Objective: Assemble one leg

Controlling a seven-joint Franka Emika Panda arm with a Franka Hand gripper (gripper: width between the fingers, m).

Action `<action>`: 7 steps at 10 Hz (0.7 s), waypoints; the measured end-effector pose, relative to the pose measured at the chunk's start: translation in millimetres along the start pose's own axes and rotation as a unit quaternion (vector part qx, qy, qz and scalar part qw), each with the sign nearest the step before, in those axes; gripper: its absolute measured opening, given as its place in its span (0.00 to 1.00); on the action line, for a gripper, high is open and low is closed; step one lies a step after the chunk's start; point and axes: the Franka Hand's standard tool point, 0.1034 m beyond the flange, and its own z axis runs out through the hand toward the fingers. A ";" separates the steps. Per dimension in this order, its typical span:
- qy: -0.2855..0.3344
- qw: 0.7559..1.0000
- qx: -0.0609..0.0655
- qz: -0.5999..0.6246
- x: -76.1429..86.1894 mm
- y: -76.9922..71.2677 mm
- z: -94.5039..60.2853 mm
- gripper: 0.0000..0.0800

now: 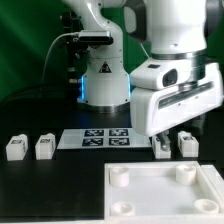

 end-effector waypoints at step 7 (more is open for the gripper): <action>-0.040 0.969 0.027 0.241 -8.0 -31.5 10.2 0.81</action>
Offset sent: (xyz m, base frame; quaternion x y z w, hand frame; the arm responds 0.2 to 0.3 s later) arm 0.0000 0.0000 0.0000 0.0000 0.0000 0.1790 0.9838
